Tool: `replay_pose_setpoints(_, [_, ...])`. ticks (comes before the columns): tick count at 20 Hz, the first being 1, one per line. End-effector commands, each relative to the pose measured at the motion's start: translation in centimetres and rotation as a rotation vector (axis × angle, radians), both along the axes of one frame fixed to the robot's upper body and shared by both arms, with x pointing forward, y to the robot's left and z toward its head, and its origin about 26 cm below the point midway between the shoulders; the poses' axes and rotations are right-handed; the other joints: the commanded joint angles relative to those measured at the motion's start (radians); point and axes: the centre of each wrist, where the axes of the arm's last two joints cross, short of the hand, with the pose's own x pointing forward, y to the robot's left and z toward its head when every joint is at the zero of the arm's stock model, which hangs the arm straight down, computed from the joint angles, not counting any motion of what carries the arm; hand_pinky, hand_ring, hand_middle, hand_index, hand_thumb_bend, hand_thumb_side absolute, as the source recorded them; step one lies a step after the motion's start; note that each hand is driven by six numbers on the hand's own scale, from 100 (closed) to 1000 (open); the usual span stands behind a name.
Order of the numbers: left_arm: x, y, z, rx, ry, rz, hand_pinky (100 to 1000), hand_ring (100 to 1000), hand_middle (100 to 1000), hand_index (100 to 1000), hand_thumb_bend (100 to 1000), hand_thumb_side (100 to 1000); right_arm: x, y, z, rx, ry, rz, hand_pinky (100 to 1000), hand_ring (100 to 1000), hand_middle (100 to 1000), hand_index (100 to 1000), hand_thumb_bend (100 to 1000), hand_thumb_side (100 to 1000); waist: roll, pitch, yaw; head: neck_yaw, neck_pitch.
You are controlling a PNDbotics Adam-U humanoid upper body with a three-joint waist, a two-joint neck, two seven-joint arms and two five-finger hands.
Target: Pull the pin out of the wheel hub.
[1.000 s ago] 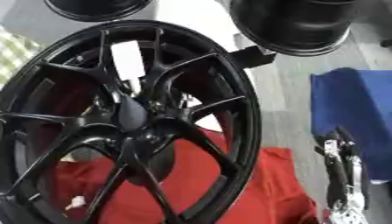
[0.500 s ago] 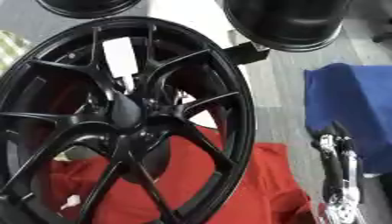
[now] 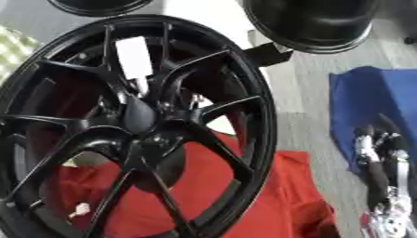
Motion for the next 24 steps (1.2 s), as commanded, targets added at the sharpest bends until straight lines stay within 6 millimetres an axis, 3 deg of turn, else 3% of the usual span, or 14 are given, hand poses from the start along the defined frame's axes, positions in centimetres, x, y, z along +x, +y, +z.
replay_pose_setpoints(1, [0.1,0.5,-1.0,0.015,0.044,0.051,712,604,550,763,135,950,-1.4,-1.4,3.7,-0.296,-0.024,0.041,777,765,646,879,240,410,-0.001,-0.031,-0.007,0.010,0.007])
replay_pose_setpoints(6, [-0.3,1.4,-3.7,0.011,0.133,0.115,712,606,550,763,132,982,-2.1,-4.4,7.5,-0.662,0.021,0.120,814,778,673,869,318,408,-0.020,-0.041,-0.032,0.025,0.009])
replay_pose_setpoints(10, [-0.6,2.0,-4.5,0.040,0.152,0.142,712,606,549,762,132,986,-1.0,-5.0,12.0,-0.876,0.040,0.191,837,786,690,864,344,416,-0.033,-0.046,-0.044,0.037,0.007])
replay_pose_setpoints(15, [-0.9,2.6,-4.8,0.058,0.154,0.146,712,606,549,762,131,984,0.6,-3.6,18.4,-1.059,0.041,0.279,863,801,714,861,378,391,-0.049,-0.049,-0.043,0.036,0.015])
replay_pose_setpoints(19, [-1.1,2.6,-4.8,0.080,0.150,0.134,713,606,549,762,128,981,1.2,-2.3,22.0,-1.165,0.086,0.339,881,819,732,860,378,396,-0.062,-0.050,-0.029,0.023,0.012])
replay_pose_setpoints(20, [-1.1,2.5,-4.7,0.084,0.150,0.130,713,607,550,762,127,980,1.2,-1.9,22.9,-1.183,0.088,0.348,893,828,740,856,421,371,-0.065,-0.051,-0.024,0.017,0.010])
replay_pose_setpoints(24, [-1.1,2.1,-4.6,0.106,0.149,0.107,713,607,550,762,124,977,1.5,-0.2,25.7,-1.236,0.015,0.385,897,838,743,855,456,329,-0.077,-0.055,0.004,-0.014,0.005])
